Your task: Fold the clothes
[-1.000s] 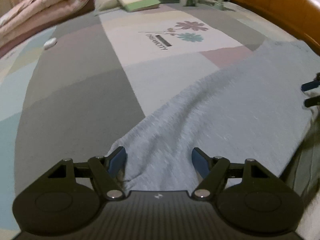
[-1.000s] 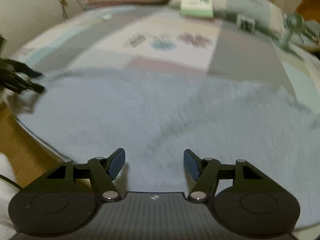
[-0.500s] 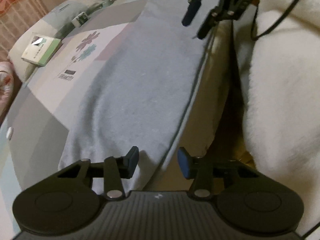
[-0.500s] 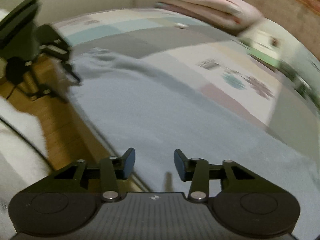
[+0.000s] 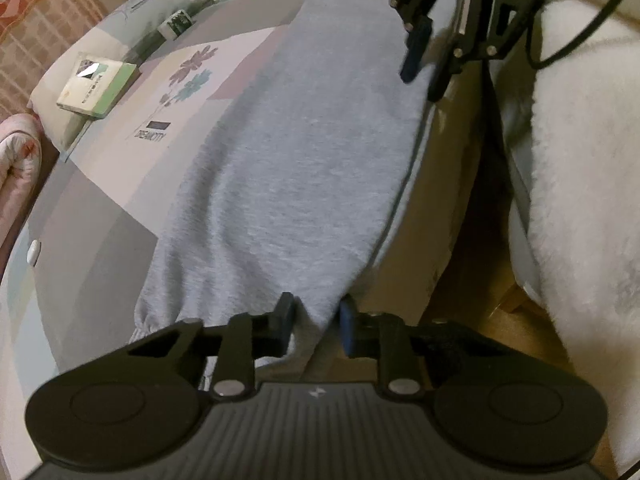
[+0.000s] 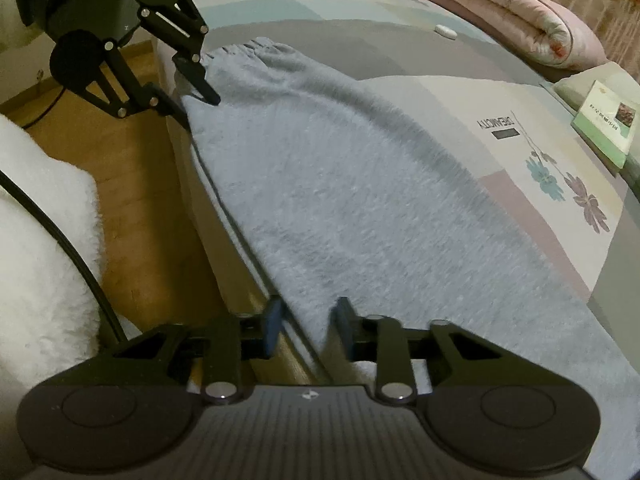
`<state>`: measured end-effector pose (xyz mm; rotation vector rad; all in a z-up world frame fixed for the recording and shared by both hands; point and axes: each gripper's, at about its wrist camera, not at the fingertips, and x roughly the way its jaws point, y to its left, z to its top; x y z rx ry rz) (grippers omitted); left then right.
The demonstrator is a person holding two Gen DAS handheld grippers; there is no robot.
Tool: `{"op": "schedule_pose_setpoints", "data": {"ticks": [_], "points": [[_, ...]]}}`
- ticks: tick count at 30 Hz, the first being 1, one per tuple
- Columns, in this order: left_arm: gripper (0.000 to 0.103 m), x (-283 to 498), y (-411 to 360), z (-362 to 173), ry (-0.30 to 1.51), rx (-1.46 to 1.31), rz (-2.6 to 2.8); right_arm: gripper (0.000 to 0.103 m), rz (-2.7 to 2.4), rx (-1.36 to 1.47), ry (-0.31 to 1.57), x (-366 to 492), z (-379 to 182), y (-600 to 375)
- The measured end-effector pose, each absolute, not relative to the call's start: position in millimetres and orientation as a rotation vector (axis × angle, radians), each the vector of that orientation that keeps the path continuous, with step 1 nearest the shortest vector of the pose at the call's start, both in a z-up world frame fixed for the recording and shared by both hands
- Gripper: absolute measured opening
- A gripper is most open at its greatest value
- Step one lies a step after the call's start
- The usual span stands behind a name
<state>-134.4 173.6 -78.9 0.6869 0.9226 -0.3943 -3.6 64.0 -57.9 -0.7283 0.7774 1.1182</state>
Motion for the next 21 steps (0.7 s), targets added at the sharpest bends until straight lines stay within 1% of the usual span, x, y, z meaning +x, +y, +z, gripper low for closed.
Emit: {"op": "schedule_pose_setpoints", "data": {"ticks": [2, 4, 5, 7, 11, 17, 18, 20, 21], "points": [[0.017, -134.1, 176.6, -74.9, 0.919, 0.667, -0.397, 0.014, 1.12, -0.705, 0.786, -2.0, -54.6, 60.8], [0.011, -134.2, 178.9, -70.0, 0.912, 0.649, -0.398, 0.01, 1.121, -0.698, 0.793, -0.4, -54.1, 61.3], [0.006, -134.4, 179.6, -67.6, 0.909, 0.642, -0.4, 0.008, 1.125, -0.694, 0.797, -0.6, -53.3, 61.0], [0.003, -135.2, 180.9, -64.0, 0.906, 0.631, -0.404, 0.006, 1.134, -0.69, 0.803, -0.6, -51.5, 60.4], [0.002, -136.2, 180.7, -64.0, 0.917, 0.618, -0.417, 0.003, 1.161, -0.652, 0.837, 1.7, -49.4, 56.2], [0.003, -135.9, 185.2, -77.9, 0.96, 0.584, -0.441, 0.003, 1.183, -0.596, 0.916, 7.2, -58.8, 53.3], [0.003, -135.9, 186.4, -79.1, 0.964, 0.578, -0.44, 0.004, 1.18, -0.587, 0.918, 8.5, -58.7, 52.0], [0.009, -136.2, 189.6, -74.4, 0.967, 0.565, -0.437, 0.004, 1.169, -0.574, 0.914, 11.5, -56.3, 48.5], [0.013, -137.9, 190.5, -68.2, 0.954, 0.571, -0.443, 0.007, 1.159, -0.564, 0.907, 13.5, -52.6, 45.4]]}}
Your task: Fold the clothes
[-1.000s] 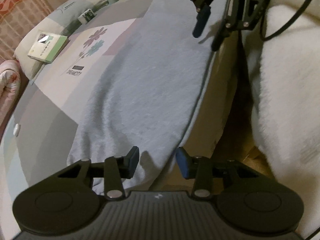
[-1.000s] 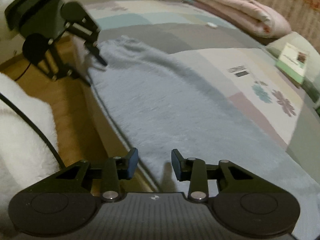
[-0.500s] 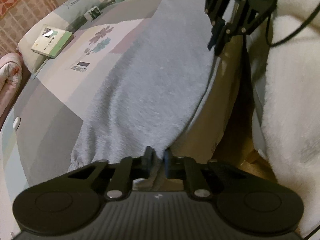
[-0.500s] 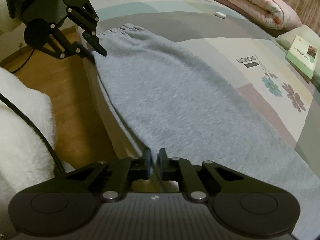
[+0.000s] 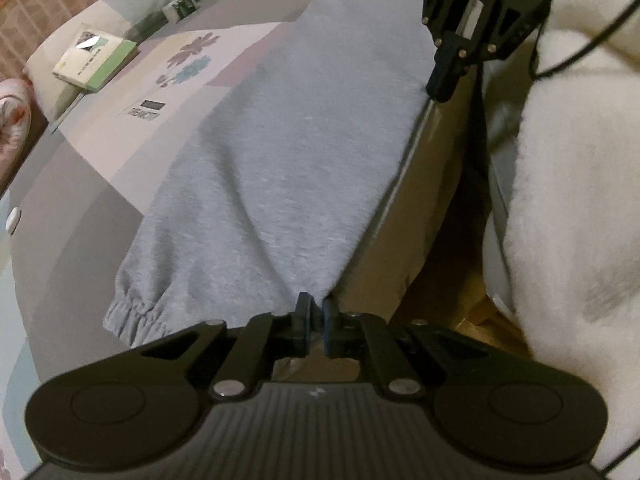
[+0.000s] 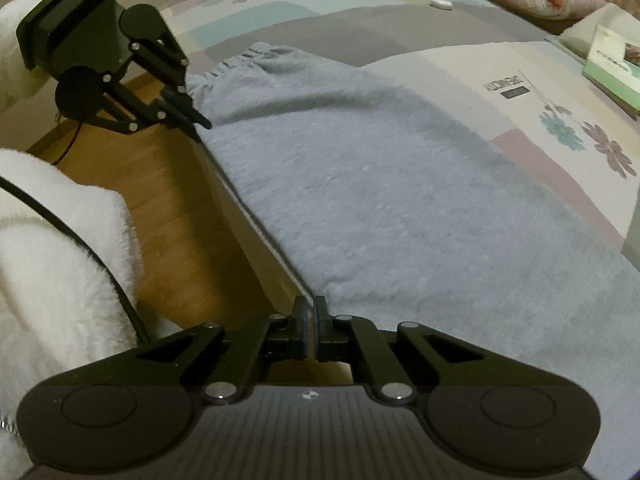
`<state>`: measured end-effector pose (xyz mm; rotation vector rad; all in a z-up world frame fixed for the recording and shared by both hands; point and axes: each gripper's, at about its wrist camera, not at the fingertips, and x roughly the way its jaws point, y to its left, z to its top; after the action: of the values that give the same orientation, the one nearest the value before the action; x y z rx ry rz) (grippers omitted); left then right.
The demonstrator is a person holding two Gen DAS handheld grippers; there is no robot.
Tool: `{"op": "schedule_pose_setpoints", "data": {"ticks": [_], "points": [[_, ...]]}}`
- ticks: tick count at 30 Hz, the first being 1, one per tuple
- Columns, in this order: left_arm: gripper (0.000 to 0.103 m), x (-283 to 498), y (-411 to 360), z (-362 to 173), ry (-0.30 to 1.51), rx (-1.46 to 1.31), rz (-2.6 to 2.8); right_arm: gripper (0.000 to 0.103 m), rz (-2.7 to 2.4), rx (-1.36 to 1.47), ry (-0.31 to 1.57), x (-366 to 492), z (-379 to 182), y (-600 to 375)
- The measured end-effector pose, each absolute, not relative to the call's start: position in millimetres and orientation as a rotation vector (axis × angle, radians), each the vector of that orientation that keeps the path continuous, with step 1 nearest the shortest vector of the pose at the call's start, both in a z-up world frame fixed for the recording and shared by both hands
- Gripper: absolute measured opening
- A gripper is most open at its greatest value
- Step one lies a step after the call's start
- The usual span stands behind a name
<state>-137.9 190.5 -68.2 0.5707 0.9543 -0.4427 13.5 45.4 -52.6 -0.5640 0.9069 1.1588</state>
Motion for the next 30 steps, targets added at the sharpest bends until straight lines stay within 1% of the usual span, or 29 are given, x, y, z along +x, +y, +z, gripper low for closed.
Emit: {"op": "schedule_pose_setpoints", "data": {"ticks": [2, 4, 5, 6, 8, 9, 13, 15, 17, 18, 20, 24, 26, 28, 29, 30], "points": [[0.014, -141.2, 190.8, -51.9, 0.901, 0.582, -0.46, 0.009, 1.128, -0.524, 0.888, 19.9, -41.6, 35.9], [0.017, -138.5, 194.9, -32.5, 0.841, 0.558, -0.468, 0.014, 1.099, -0.469, 0.859, 27.8, -29.1, 25.4], [0.021, -134.9, 198.6, -23.8, 0.804, 0.535, -0.46, 0.019, 1.084, -0.433, 0.848, 32.9, -23.2, 19.4], [0.03, -127.9, 203.3, -19.4, 0.776, 0.497, -0.438, 0.023, 1.059, -0.399, 0.837, 38.7, -18.6, 13.9], [0.039, -108.4, 214.8, -17.4, 0.734, 0.402, -0.369, 0.026, 0.977, -0.342, 0.819, 51.6, -14.6, 5.3], [0.039, -97.1, 220.0, -20.6, 0.73, 0.358, -0.33, 0.027, 0.939, -0.314, 0.818, 57.8, -16.6, 2.5], [0.034, -56.9, 239.3, -58.5, 0.816, 0.215, -0.176, 0.03, 0.831, -0.241, 0.835, 74.8, -36.9, -2.7], [0.033, -51.8, 246.2, -75.2, 0.86, 0.166, -0.144, 0.034, 0.79, -0.254, 0.856, 76.9, -52.2, -1.7], [0.035, -58.9, 247.7, -86.3, 0.877, 0.167, -0.118, 0.034, 0.77, -0.284, 0.855, 72.5, -65.1, -7.1], [0.038, -65.8, 248.8, -88.3, 0.875, 0.175, -0.11, 0.038, 0.777, -0.293, 0.837, 67.9, -66.9, -12.2], [0.04, -80.1, 253.5, -89.2, 0.875, 0.181, -0.091, 0.038, 0.773, -0.317, 0.819, 59.7, -67.2, -22.1], [0.04, -85.6, 241.9, -84.3, 0.912, 0.326, -0.1, 0.038, 0.75, -0.337, 0.832, 56.3, -66.9, -43.1], [0.039, -76.4, 228.2, -76.7, 0.879, 0.377, -0.117, 0.038, 0.736, -0.313, 0.846, 60.3, -62.4, -49.0], [0.042, -63.3, 213.6, -69.5, 0.829, 0.383, -0.154, 0.044, 0.708, -0.302, 0.837, 65.0, -55.4, -49.4], [0.042, -54.2, 206.3, -68.0, 0.802, 0.346, -0.197, 0.049, 0.695, -0.304, 0.821, 68.4, -52.1, -47.7], [0.042, -45.2, 198.9, -66.4, 0.774, 0.309, -0.24, 0.05, 0.681, -0.306, 0.805, 71.8, -48.8, -46.0]]}}
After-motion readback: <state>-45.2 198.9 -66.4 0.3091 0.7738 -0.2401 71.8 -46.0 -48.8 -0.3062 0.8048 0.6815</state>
